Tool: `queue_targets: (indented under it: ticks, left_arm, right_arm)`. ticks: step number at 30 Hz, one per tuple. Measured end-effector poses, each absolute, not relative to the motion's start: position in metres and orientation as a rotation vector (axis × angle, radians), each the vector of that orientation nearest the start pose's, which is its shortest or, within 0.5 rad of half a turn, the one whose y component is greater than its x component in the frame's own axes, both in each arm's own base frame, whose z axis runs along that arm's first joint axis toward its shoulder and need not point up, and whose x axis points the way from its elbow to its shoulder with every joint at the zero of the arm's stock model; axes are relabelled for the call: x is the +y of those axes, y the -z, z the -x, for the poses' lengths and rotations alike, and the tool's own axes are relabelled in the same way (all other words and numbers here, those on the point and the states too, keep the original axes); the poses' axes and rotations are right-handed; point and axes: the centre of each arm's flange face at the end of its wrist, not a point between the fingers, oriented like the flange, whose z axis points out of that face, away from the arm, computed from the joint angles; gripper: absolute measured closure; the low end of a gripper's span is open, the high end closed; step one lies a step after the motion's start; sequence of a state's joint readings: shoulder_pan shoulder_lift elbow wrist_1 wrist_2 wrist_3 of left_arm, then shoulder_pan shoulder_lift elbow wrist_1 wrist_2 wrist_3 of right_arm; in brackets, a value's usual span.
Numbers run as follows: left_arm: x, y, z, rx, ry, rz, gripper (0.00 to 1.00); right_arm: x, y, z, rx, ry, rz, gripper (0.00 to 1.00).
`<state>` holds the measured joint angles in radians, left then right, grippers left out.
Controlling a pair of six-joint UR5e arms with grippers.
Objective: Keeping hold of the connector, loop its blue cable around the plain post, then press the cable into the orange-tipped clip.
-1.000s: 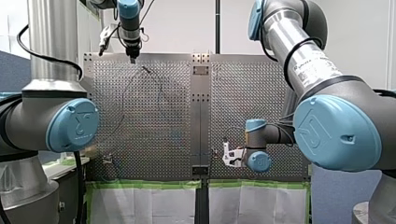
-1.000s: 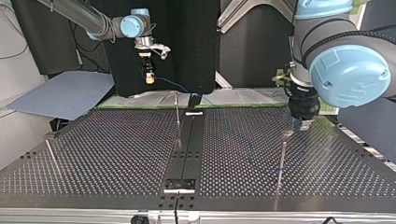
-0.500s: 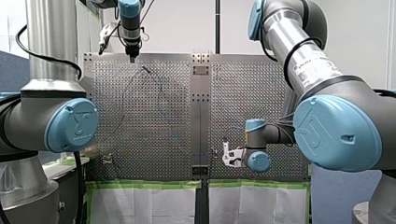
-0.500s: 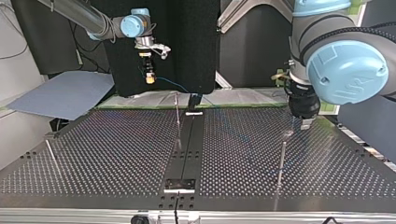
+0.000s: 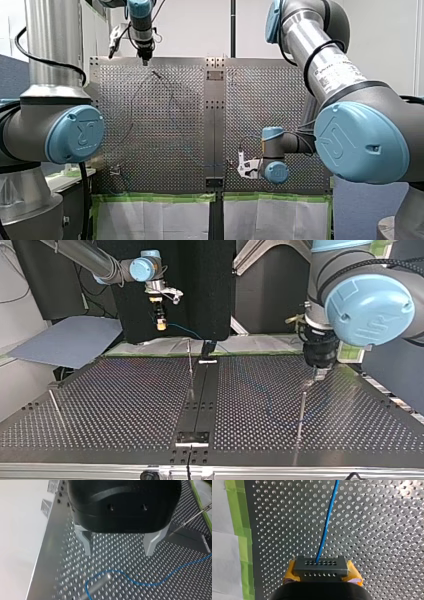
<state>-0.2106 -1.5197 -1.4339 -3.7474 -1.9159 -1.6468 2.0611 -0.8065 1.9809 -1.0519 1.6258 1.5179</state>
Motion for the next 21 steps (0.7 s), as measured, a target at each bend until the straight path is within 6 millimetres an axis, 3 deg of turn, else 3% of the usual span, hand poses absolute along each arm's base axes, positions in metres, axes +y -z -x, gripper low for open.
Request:
queue_targets:
  ticks: [14,21]
  left_arm:
    - [-0.215,-0.533,-0.391,1.859,-0.030,-0.055,0.00]
    - [-0.236,-0.513,-0.410,1.845,-0.001,-0.091,0.00]
  right_arm:
    - [-0.409,0.004,-0.364,-0.983,-1.400,-1.652,1.00]
    - [-0.409,0.003,-0.364,-0.979,-1.406,-1.646,1.00]
